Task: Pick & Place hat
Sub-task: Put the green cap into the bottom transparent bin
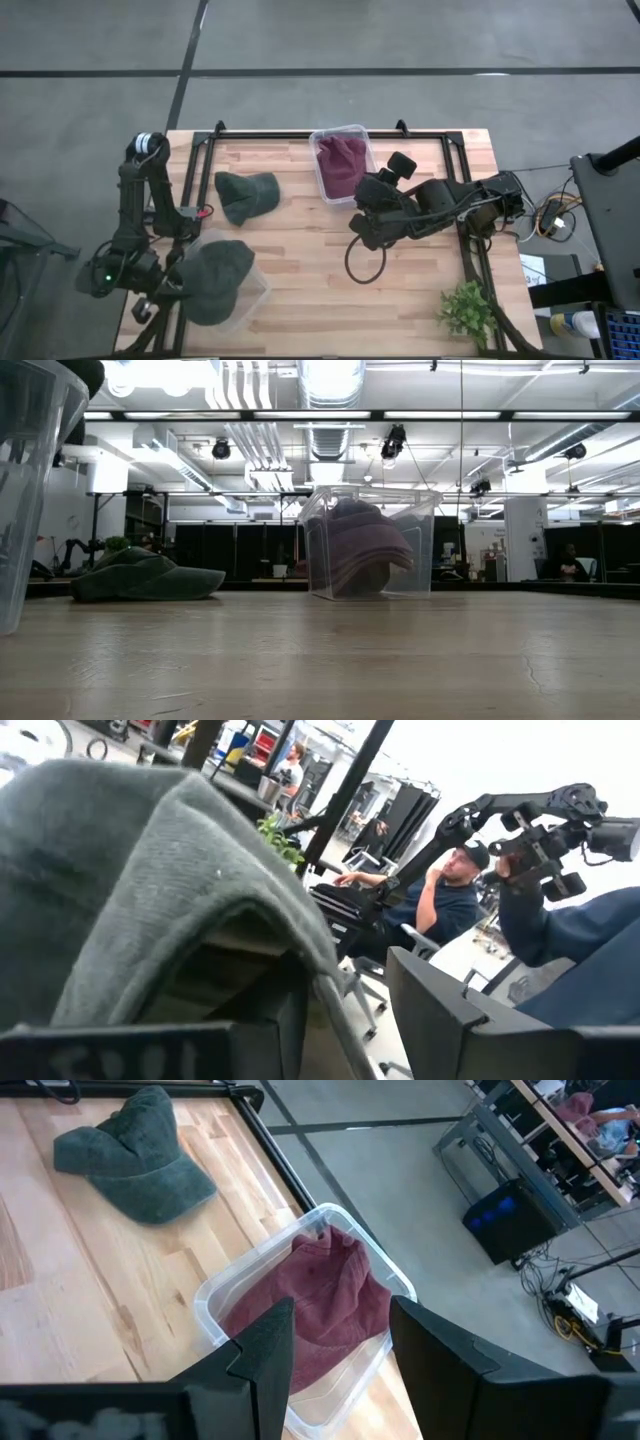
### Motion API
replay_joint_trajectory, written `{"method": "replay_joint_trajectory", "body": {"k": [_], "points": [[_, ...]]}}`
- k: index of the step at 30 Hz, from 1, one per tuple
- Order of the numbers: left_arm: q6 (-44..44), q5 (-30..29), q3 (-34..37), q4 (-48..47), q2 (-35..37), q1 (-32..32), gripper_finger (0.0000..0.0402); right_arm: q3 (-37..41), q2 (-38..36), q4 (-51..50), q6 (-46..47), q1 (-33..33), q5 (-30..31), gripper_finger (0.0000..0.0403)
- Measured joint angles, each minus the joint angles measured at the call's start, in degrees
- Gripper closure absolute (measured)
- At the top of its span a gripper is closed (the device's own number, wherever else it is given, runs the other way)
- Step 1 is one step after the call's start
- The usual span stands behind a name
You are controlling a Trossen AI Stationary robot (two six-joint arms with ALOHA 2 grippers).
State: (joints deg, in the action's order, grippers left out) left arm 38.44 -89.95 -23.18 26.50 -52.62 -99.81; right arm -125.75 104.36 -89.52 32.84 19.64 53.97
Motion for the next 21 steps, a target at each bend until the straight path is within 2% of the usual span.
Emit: {"method": "replay_joint_trajectory", "body": {"k": [5, 21], "points": [[3.88, 0.29, 1.82, 0.03, 0.09, 0.11, 0.0271, 0.0, 0.0, 0.01, 0.0, 0.0, 0.0, 0.0243], [-1.04, -0.15, 1.03, 0.02, 0.2, -6.56, 0.0271, 0.0, 0.0, -0.01, 0.0, 0.0, 0.0, 0.0243]]}}
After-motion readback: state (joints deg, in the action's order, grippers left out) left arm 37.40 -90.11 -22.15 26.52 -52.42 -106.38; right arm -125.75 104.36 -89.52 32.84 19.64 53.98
